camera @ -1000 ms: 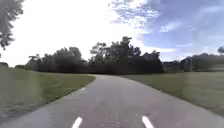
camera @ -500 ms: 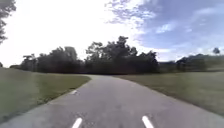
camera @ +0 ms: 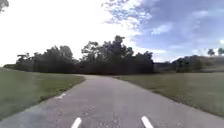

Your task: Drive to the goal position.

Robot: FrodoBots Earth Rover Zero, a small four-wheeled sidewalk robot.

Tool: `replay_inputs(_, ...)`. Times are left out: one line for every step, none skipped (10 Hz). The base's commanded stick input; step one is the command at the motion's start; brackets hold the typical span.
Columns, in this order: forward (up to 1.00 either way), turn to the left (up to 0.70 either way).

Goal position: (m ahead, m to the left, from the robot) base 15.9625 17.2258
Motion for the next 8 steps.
replay_inputs(0.69,0.04)
replay_inputs(0.69,0.13)
replay_inputs(0.69,0.34)
replay_inputs(0.69,0.34)
replay_inputs(0.69,0.34)
replay_inputs(0.69,0.34)
replay_inputs(0.69,0.34)
replay_inputs(0.69,0.34)
